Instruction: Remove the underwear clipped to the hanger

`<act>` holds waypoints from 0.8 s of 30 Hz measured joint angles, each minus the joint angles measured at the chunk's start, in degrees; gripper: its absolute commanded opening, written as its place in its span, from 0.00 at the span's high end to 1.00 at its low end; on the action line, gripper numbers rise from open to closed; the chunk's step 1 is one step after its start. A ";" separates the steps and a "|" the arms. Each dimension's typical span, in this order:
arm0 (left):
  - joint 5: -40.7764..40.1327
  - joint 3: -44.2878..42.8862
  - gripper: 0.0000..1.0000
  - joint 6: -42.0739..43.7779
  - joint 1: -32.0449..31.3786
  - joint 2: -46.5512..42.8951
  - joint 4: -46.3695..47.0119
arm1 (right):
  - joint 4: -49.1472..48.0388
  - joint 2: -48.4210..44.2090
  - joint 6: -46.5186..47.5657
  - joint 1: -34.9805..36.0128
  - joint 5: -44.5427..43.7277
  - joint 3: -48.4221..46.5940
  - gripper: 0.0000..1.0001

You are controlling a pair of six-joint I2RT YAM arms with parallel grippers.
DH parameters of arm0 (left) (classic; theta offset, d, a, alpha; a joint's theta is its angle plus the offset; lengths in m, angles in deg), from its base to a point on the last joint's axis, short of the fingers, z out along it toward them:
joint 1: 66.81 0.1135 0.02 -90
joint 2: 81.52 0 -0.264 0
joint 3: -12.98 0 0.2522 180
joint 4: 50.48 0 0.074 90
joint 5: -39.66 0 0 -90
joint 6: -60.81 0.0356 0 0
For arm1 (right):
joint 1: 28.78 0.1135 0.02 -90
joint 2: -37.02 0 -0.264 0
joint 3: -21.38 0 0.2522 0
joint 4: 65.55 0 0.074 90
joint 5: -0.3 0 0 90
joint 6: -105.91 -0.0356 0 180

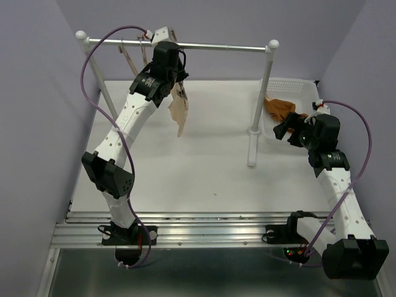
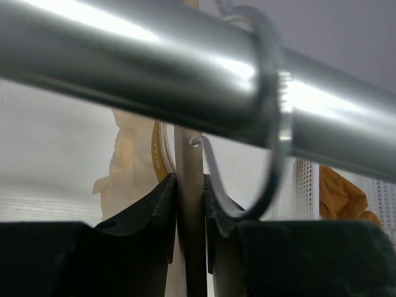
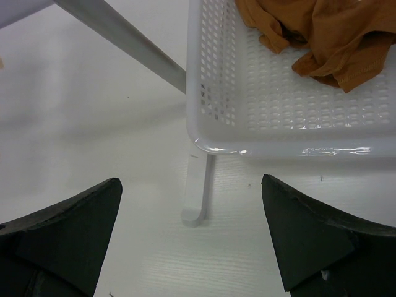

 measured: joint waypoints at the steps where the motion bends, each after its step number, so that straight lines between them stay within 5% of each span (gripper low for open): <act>1: 0.00 -0.02 0.76 0.11 0.00 0.00 0.07 | 0.02 0.00 0.00 0.00 -0.02 0.00 0.00; 8: 0.02 -0.39 1.00 1.62 -0.02 0.00 0.39 | 0.02 0.00 -0.02 0.00 -0.37 0.00 0.00; 24: -3.82 -0.15 1.00 11.43 -2.69 -2.23 1.60 | 0.02 0.00 0.00 0.00 -0.61 0.00 0.00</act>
